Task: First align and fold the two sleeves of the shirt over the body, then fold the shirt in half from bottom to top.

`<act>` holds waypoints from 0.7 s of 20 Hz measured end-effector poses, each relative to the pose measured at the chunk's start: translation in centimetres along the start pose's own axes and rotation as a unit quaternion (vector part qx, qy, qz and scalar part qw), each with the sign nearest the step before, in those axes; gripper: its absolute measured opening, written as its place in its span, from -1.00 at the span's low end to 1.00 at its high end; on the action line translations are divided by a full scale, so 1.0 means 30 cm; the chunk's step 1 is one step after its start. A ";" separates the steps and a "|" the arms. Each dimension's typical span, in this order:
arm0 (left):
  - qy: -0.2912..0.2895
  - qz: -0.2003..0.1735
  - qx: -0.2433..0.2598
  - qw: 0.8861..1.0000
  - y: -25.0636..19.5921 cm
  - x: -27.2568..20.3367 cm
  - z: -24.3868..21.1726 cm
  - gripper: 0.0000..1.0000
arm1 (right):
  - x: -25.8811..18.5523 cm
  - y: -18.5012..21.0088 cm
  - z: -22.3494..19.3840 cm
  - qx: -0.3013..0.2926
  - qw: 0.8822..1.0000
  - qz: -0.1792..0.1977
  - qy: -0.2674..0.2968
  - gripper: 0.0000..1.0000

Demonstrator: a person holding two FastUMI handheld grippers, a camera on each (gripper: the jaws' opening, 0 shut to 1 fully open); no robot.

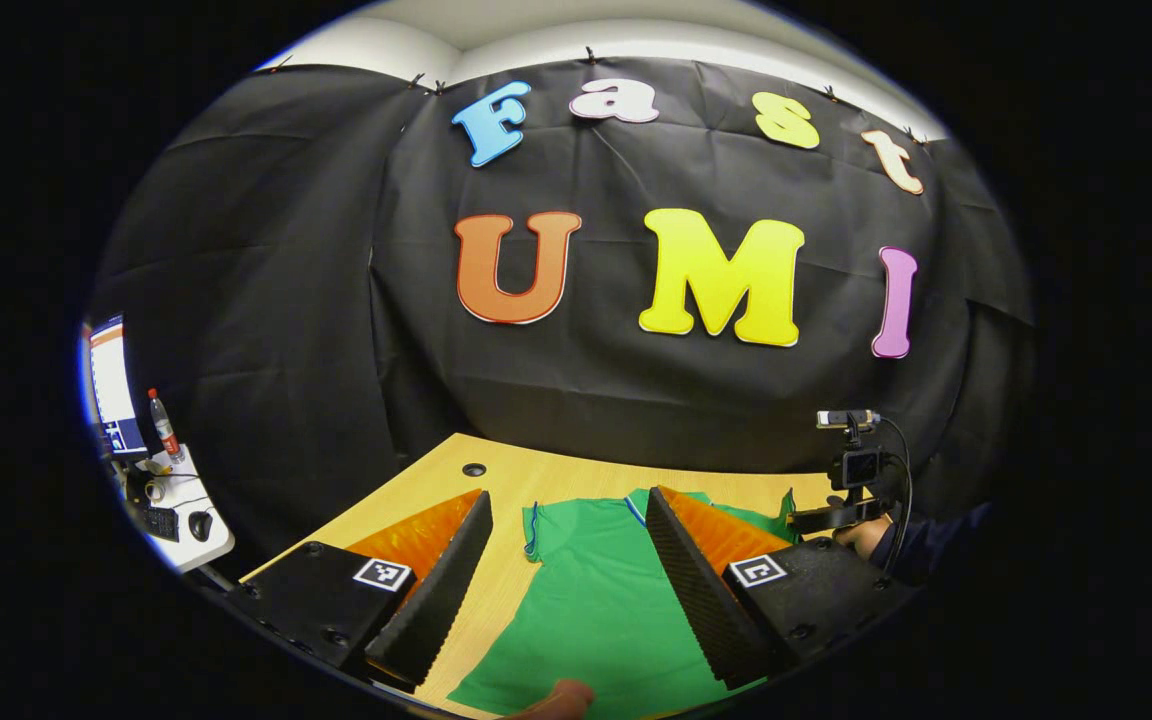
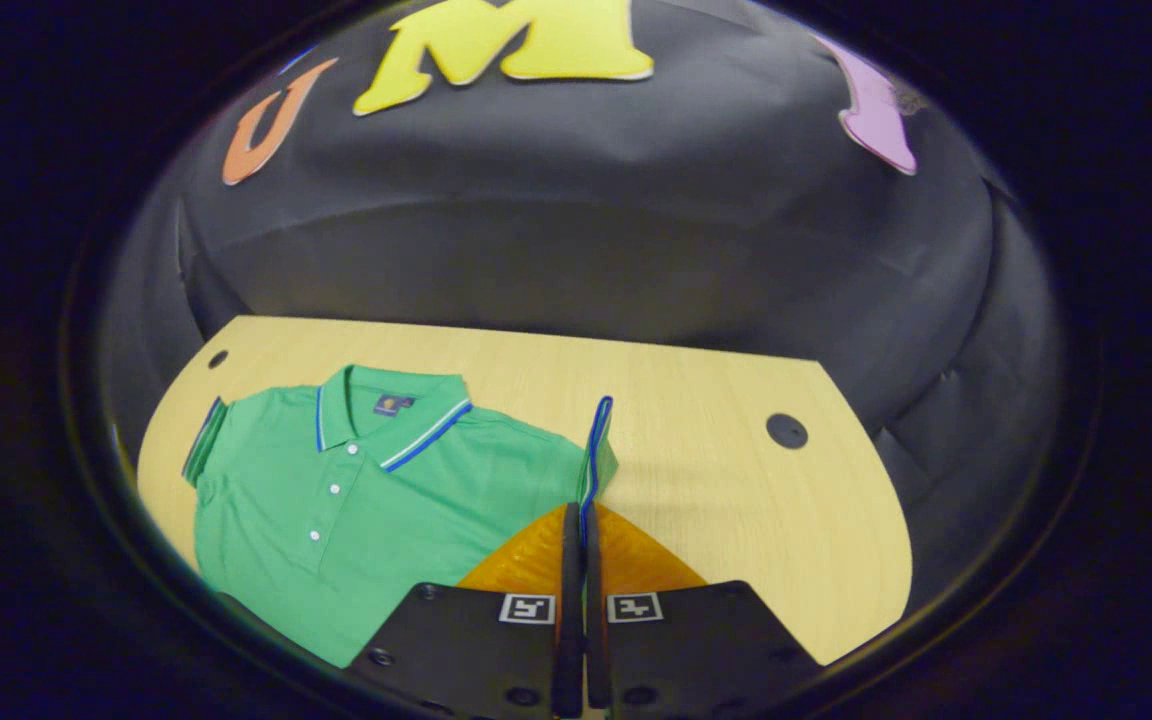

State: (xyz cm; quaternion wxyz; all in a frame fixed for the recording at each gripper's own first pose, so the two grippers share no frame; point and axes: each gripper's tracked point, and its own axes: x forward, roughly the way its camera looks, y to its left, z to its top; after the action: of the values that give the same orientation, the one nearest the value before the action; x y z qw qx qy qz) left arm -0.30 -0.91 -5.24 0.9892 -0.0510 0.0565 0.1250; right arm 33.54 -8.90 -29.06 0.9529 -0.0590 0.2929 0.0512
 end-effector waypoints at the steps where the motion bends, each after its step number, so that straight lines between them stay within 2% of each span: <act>1: 0.003 0.003 -0.003 1.000 0.016 0.003 -0.006 0.99 | -0.004 0.027 0.003 -0.019 1.000 0.008 -0.002 -0.91; 3: 0.010 0.010 -0.010 1.000 0.039 0.003 -0.023 0.99 | -0.008 0.073 0.006 -0.042 0.999 0.023 -0.004 -0.92; 4: 0.013 0.014 -0.013 1.000 0.051 0.002 -0.030 0.99 | -0.010 0.094 0.007 -0.047 0.998 0.028 -0.004 -0.98; 5: 0.015 0.018 -0.015 1.000 0.063 0.005 -0.035 0.99 | -0.011 0.120 0.007 -0.049 0.998 0.035 -0.005 -0.92; 14: 0.015 0.037 -0.019 0.999 0.110 0.001 -0.040 0.99 | -0.016 0.375 -0.036 -0.052 0.993 0.106 -0.002 -0.92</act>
State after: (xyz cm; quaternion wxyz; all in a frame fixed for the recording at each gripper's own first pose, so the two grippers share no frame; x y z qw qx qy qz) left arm -1.23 2.14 -6.73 0.9819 -0.0699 0.0708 0.1613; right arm 31.05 2.02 -30.60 0.9383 -0.0768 0.2930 0.1668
